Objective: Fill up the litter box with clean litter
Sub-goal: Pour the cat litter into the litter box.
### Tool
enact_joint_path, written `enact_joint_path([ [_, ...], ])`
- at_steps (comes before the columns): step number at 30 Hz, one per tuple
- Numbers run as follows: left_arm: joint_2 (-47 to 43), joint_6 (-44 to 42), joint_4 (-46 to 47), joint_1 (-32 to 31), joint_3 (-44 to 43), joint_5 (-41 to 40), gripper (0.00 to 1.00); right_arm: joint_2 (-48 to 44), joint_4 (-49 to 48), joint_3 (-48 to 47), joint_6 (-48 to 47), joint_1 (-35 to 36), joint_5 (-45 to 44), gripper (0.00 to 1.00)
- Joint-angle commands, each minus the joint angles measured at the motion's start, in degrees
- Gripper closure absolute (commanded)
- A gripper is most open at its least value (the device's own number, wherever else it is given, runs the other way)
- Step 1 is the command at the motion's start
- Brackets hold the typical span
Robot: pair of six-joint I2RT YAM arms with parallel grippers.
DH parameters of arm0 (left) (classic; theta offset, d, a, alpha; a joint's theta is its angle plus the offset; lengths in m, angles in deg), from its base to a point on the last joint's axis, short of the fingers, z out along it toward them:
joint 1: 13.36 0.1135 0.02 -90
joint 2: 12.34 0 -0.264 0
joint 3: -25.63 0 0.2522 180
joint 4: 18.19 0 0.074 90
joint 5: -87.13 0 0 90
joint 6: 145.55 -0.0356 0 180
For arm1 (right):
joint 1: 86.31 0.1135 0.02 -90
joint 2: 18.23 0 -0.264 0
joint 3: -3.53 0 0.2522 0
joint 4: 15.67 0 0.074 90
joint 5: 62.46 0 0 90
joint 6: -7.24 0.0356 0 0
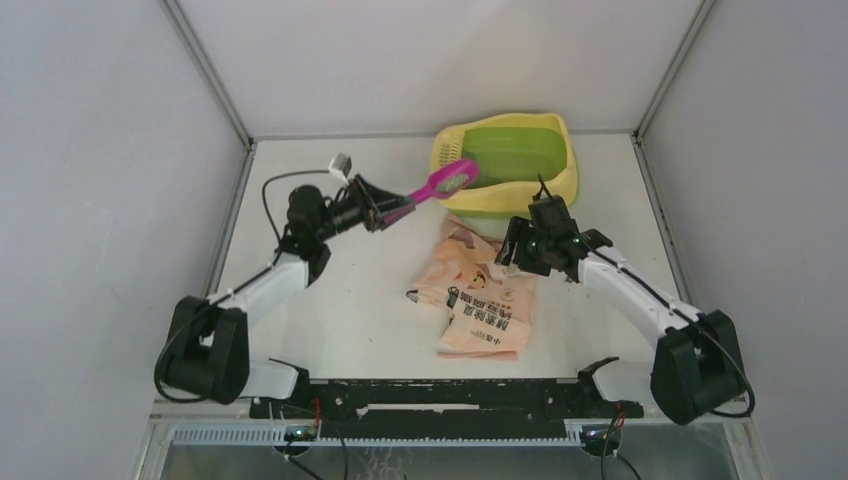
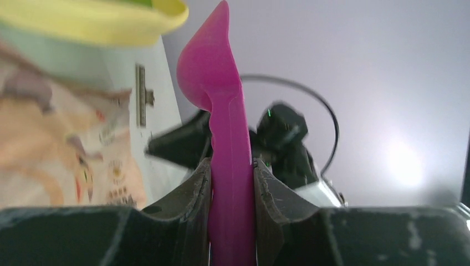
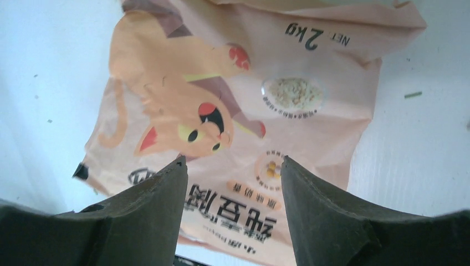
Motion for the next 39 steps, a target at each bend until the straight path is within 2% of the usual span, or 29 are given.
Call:
enact_joint_path([
  [1, 10.89, -11.3, -9.55, 0.43, -20.19, -1.0, 0.96, -7.31, 3.57, 1.13, -0.91, -0.7, 2.1, 0.3],
  [6, 26.71, -27.14, -30.8, -1.01, -45.59, -6.46, 0.96, -12.74, 5.16, 1.72, -0.19, -0.7, 4.38, 0.3],
  [11, 42.72, -38.4, -47.62, -3.81, -70.18, -13.16, 0.96, -16.49, 6.29, 1.88, -0.36, -1.32, 5.64, 0.3],
  [15, 53.36, -51.05, -64.94, -8.24, -87.53, -23.38, 0.97, -18.31, 6.04, 3.11, -0.29, -1.85, 6.91, 0.29],
  [18, 57.56, -58.03, -72.94, -11.64, -96.71, -30.17, 0.97, -19.13, 5.42, 4.01, -0.2, -2.15, 8.22, 0.29],
  [27, 52.87, -75.22, -78.01, -20.29, -94.11, -51.99, 0.98, -20.21, 4.67, 5.26, -0.82, -3.3, 9.68, 0.29],
  [31, 49.56, -81.19, -76.1, -23.77, -90.93, -60.29, 0.98, -20.46, 4.24, 5.69, -0.57, -3.53, 10.07, 0.29],
  [34, 43.54, -81.93, -70.19, -24.27, -83.46, -60.75, 0.98, -20.82, 4.1, 6.0, -0.54, -3.53, 9.96, 0.29],
  [36, 39.37, -79.57, -66.7, -24.27, -79.82, -58.19, 0.98, -21.11, 4.1, 6.05, -0.49, -3.58, 9.63, 0.29],
  [39, 33.92, -74.23, -66.2, -23.63, -77.88, -52.44, 0.98, -21.91, 3.56, 6.01, -0.59, -3.81, 9.67, 0.29],
])
